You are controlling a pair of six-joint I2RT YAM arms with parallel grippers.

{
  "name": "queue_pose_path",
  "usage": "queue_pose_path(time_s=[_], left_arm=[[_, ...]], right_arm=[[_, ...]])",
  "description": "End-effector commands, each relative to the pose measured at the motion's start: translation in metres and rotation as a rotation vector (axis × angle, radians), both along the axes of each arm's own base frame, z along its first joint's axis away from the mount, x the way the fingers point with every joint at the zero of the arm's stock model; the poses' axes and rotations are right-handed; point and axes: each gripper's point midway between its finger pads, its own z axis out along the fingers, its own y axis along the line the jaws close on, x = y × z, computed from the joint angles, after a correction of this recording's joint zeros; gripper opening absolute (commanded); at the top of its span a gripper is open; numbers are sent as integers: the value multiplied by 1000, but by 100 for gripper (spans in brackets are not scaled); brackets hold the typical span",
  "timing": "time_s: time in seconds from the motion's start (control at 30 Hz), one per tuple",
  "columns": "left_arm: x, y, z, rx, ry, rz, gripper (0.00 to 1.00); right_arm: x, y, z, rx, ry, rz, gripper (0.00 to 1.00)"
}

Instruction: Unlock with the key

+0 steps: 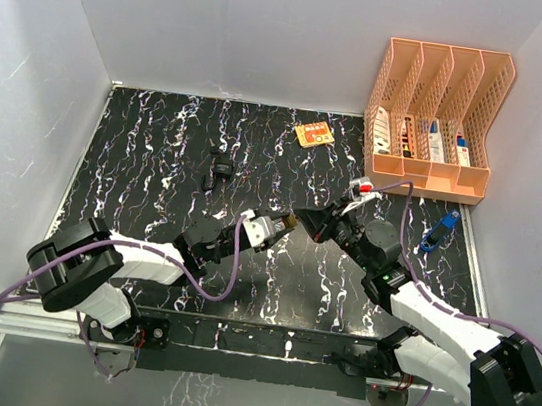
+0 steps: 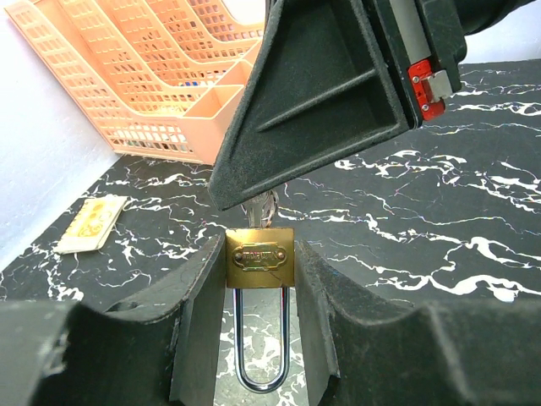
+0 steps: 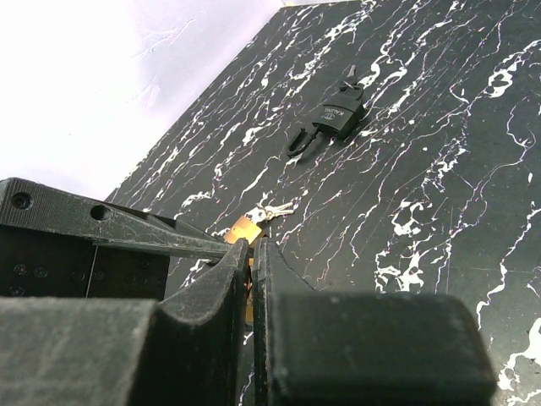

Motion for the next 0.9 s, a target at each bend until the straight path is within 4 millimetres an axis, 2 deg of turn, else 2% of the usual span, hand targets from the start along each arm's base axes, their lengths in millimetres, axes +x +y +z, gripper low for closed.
queue_pose_path(time_s=[0.0, 0.17, 0.5, 0.87], left_arm=[[-33, -14, 94, -225, -184, -156, 0], [-25, -14, 86, -209, -149, -118, 0], [-16, -12, 54, -153, -74, -71, 0], [-15, -4, 36, -131, -33, -36, 0]], right_arm=[[-9, 12, -11, -38, 63, 68, 3], [-8, 9, -10, -24, 70, 46, 13], [-1, -5, 11, 21, 27, -45, 23], [-1, -16, 29, 34, -16, -92, 26]])
